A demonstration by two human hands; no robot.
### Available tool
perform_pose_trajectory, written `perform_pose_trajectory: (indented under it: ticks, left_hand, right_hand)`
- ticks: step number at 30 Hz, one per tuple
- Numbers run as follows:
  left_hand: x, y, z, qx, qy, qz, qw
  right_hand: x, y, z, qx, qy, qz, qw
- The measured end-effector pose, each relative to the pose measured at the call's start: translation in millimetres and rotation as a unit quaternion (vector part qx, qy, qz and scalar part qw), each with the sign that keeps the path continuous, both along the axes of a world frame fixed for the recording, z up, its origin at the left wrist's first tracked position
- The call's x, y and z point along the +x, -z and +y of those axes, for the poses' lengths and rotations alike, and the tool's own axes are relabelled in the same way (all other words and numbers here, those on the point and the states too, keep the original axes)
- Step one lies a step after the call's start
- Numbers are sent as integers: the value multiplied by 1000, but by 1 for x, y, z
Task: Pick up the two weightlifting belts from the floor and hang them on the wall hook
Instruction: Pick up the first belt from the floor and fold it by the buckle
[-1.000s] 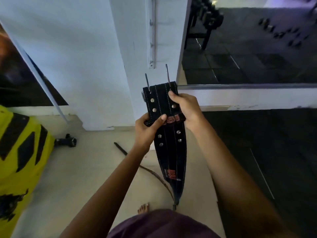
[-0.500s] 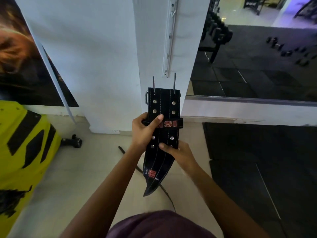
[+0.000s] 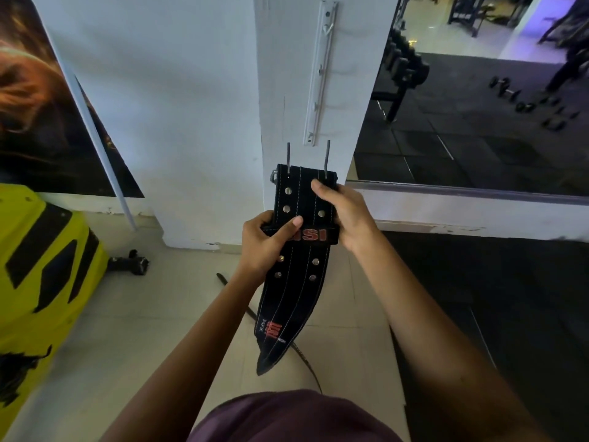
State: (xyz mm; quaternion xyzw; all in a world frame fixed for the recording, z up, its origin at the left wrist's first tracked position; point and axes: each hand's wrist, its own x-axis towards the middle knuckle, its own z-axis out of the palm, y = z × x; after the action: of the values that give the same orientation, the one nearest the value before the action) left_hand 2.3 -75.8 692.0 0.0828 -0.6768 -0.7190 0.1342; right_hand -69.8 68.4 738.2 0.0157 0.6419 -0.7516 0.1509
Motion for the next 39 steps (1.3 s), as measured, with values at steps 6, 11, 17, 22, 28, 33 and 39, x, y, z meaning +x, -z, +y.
perform_pose_trajectory:
  ticks: [6, 11, 17, 22, 28, 33, 39]
  left_hand:
    - [-8, -3, -16, 21, -38, 5, 999]
    - [-4, 0, -14, 48, -22, -14, 999]
    - [8, 9, 4, 49, 28, -23, 998]
    - [11, 7, 5, 53, 7, -20, 998]
    - [13, 11, -7, 41, 8, -57, 997]
    - [1, -6, -16, 46, 35, -121, 991]
    - [-34, -37, -34, 62, 100, -163, 980]
  right_hand:
    - [80, 61, -5, 60, -104, -16, 993]
    - [90, 65, 0, 45, -77, -15, 996]
    - [20, 10, 10, 4, 13, 24, 1000]
    - [25, 15, 22, 40, -86, 5, 996]
    - [57, 53, 19, 48, -82, 3, 995]
    - [67, 58, 18, 41, -44, -3, 998]
    - [79, 62, 19, 28, -32, 20, 999]
